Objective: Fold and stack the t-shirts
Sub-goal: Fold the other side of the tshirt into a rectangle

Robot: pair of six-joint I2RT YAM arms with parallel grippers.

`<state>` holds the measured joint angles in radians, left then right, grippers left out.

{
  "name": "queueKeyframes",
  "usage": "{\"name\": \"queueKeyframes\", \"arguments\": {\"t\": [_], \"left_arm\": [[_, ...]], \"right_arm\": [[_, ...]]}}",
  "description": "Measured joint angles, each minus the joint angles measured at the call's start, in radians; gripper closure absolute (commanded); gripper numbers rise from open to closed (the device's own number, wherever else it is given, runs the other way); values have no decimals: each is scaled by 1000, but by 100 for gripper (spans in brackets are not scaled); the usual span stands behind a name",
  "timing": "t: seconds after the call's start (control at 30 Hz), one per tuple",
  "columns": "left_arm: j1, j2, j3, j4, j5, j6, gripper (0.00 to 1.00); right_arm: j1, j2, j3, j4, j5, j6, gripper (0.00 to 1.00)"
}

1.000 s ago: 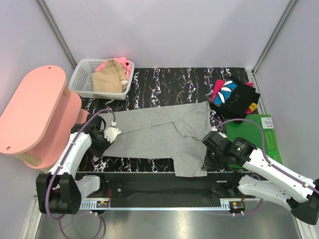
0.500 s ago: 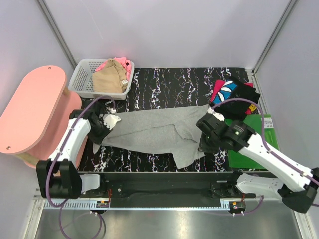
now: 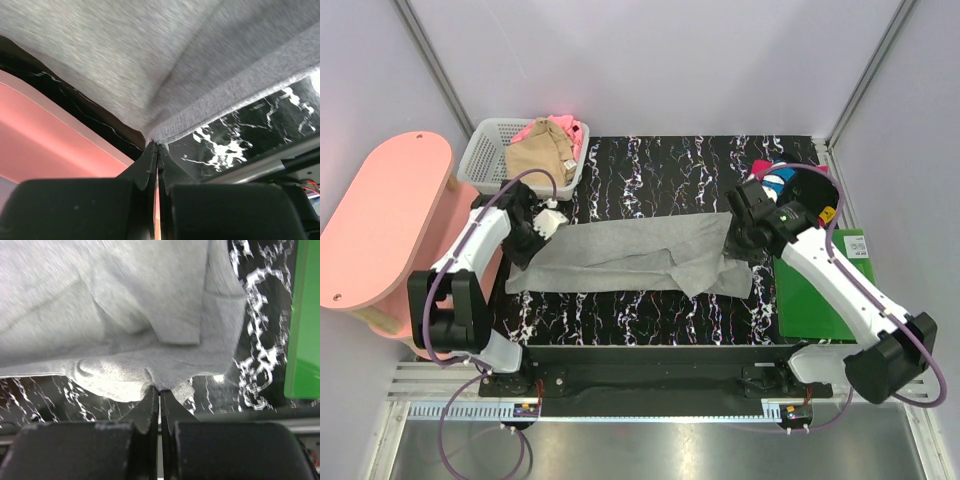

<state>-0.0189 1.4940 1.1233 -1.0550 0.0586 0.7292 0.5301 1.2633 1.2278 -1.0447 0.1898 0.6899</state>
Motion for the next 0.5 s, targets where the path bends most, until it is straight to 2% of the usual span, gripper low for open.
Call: {"name": "queueKeyframes", "arguments": {"t": [0.3, 0.43, 0.5], "left_arm": [[0, 106, 72, 31, -27, 0, 100], [0, 165, 108, 44, -37, 0, 100], [-1, 201, 123, 61, -48, 0, 91]], "right_arm": [[-35, 188, 90, 108, -46, -69, 100], [-51, 209, 92, 121, -53, -85, 100], [-64, 213, 92, 129, -53, -93, 100]]}}
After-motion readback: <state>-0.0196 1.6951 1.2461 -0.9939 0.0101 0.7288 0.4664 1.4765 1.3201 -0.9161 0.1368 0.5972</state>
